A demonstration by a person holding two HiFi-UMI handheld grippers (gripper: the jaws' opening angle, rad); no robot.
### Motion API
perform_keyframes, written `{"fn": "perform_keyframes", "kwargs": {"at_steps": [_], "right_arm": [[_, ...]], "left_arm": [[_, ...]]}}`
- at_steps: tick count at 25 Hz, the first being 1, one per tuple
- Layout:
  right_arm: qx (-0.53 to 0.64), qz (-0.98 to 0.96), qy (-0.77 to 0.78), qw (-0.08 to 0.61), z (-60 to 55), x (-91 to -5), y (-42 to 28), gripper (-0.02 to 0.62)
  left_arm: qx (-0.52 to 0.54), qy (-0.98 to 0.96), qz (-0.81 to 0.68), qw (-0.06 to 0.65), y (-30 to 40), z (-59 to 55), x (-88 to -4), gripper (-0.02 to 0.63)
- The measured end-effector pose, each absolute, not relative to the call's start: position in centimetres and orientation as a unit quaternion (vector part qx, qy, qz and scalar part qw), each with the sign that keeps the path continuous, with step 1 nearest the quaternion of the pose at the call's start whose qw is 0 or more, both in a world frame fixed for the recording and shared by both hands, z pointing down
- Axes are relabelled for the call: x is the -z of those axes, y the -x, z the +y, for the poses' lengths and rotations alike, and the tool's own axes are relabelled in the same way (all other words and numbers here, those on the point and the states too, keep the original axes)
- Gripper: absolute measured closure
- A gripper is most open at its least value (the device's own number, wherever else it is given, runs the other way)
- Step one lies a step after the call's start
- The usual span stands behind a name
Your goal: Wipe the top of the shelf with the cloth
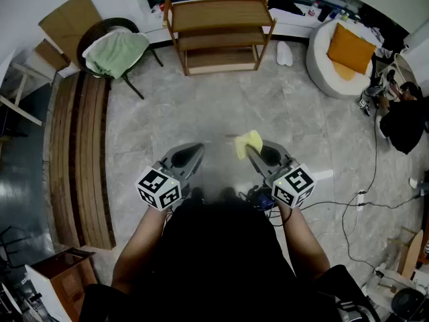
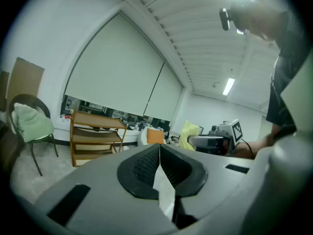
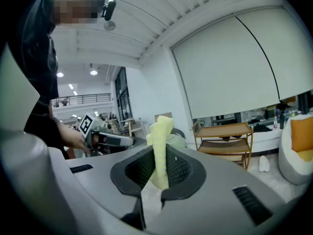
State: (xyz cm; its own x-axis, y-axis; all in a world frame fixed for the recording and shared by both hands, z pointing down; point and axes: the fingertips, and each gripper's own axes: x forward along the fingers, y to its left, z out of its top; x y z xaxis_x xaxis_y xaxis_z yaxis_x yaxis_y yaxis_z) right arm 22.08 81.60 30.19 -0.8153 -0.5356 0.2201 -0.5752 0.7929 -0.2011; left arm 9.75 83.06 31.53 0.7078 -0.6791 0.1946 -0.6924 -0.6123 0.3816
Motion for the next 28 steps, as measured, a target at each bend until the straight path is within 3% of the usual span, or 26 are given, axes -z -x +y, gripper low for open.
{"fn": "perform_keyframes", "kwargs": {"at_steps": [7,20,28], "right_arm": [[-0.101,-0.95,-0.285,0.076,80.0,-28.8,-21.0,0.546],[-0.104,-0.948,-0.296,0.058,79.9,-28.2,-11.3,0.546],[-0.13,-0.938,-0.317,0.061,78.9,-29.1,-10.8,0.546]], "left_arm": [[-0.01,-0.888,-0.407,0.215,-6.3,82.4,-31.7,0.594],[0.036,-0.898,-0.373,0.232,2.1,83.7,-31.9,0.594],[0.052,-0.906,-0.33,0.259,4.0,82.8,-33.4,0.594]]}}
